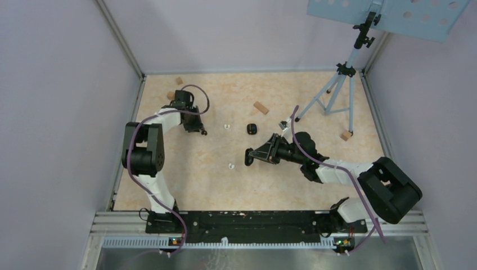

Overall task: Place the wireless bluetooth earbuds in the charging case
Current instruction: Move the left earbud to the center of the board.

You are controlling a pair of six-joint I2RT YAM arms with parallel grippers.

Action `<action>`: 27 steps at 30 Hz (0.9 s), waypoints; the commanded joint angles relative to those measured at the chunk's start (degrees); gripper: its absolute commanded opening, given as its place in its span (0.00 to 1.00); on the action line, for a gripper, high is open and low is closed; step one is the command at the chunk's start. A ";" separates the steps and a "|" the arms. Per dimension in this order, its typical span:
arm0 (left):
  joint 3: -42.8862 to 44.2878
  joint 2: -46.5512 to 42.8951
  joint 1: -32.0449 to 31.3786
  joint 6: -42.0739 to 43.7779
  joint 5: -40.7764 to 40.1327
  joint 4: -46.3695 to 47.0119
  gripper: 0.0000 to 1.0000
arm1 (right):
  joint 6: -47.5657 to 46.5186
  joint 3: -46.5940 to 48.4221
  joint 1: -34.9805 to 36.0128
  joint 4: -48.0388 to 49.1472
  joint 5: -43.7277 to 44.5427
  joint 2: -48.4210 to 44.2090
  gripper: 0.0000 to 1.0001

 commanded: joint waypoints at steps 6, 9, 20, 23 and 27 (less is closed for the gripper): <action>-6.86 -8.08 -3.22 -2.52 2.19 0.19 0.33 | 1.10 1.64 -0.40 4.68 -1.57 -1.16 0.00; -8.46 -10.55 -5.63 -2.77 1.07 -0.99 0.33 | 1.16 1.85 -0.40 4.32 -1.31 -2.10 0.00; -10.91 -18.71 -11.92 -1.77 -6.89 -4.00 0.39 | 1.21 0.81 -0.32 3.90 -1.49 -3.19 0.00; -9.88 -17.81 -14.56 -1.06 -12.36 -5.17 0.40 | 1.09 0.55 -0.31 3.47 -1.37 -3.78 0.00; -9.23 -15.65 -16.38 -1.25 -12.48 -4.51 0.38 | 0.83 0.21 -0.32 2.60 -0.93 -4.74 0.00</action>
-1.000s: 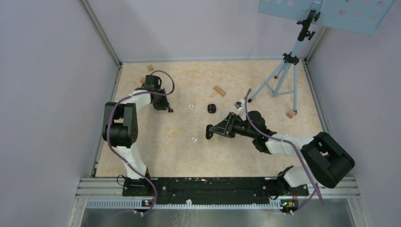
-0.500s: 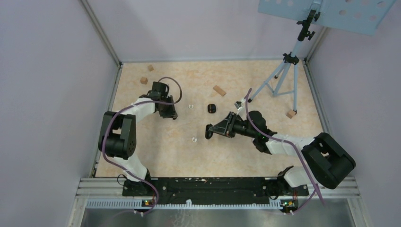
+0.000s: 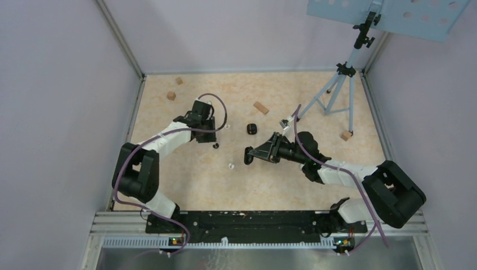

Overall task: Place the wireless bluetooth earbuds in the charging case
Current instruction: Move the left earbud to the center of the board.

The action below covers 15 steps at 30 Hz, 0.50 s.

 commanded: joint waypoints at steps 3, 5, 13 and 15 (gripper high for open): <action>2.34 2.24 -2.00 1.63 -3.90 -0.14 0.35 | -0.27 0.08 -0.34 1.65 0.24 -3.20 0.00; 2.96 2.56 -3.02 3.80 -3.09 -0.58 0.33 | -0.43 0.04 -0.34 1.20 0.28 -3.56 0.00; 1.91 3.08 -7.98 6.69 -4.91 0.05 0.33 | -0.08 -0.36 -0.34 2.21 0.08 -2.78 0.00; 1.32 2.78 -8.51 7.72 -4.98 1.26 0.32 | -0.14 -0.38 -0.34 2.15 0.22 -2.96 0.00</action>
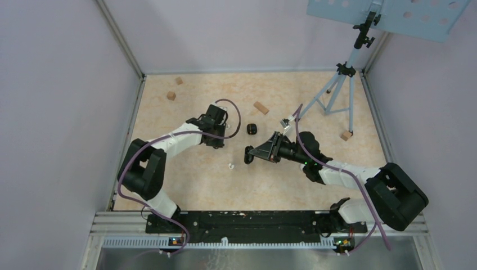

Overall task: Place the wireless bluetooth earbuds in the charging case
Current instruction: Move the left earbud to the center of the board, then rotate the left earbud at the center of the board.

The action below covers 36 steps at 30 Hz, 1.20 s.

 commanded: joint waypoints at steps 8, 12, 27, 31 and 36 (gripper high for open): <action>-3.29 0.30 -1.75 4.82 -3.53 6.23 0.33 | -0.36 -0.46 -0.32 1.66 0.13 -1.16 0.00; -4.28 1.48 -1.96 5.02 -4.43 7.03 0.33 | -1.21 0.34 -0.32 0.13 0.07 -1.35 0.00; -1.96 5.71 -1.96 4.51 -6.54 8.25 0.35 | -2.91 1.21 -0.32 -3.11 0.75 -2.57 0.00; -1.74 4.81 -1.95 3.83 -7.65 7.92 0.33 | -2.72 1.00 -0.32 -2.84 0.43 -2.35 0.00; -2.11 0.35 -1.96 1.52 -6.15 7.85 0.37 | -2.63 0.92 -0.32 -2.67 0.31 -2.34 0.00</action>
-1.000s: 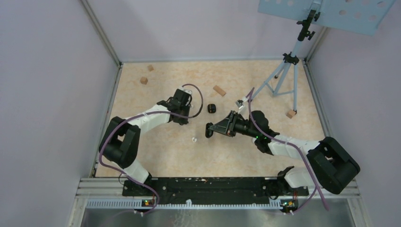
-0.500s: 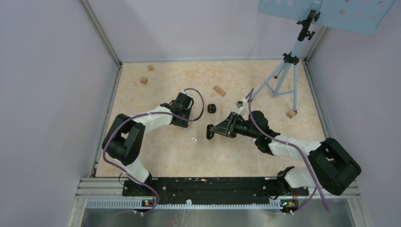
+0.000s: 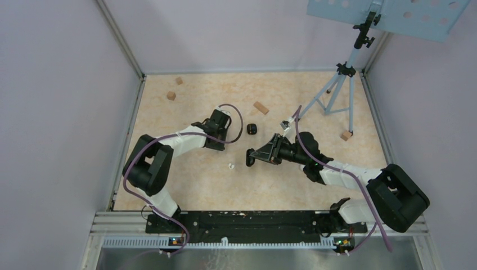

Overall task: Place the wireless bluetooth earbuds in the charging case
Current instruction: Rotate the left earbud at the center of the board.

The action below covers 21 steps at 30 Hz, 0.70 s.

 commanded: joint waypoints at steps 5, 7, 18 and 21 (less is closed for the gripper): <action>-0.93 -8.73 0.36 -8.83 -4.50 0.52 0.46 | -0.95 1.03 -0.32 2.50 -0.22 -1.36 0.00; -1.00 -9.64 0.98 -14.28 -6.54 -2.58 0.48 | -0.90 0.98 -0.32 2.61 -0.40 -1.15 0.00; -8.13 -11.83 1.70 -38.52 0.22 -0.77 0.41 | -0.83 1.04 -0.31 2.96 -1.12 -1.06 0.00; -10.44 -13.41 1.83 -43.22 1.01 1.59 0.44 | -0.63 0.45 -0.24 3.20 -1.33 -0.90 0.00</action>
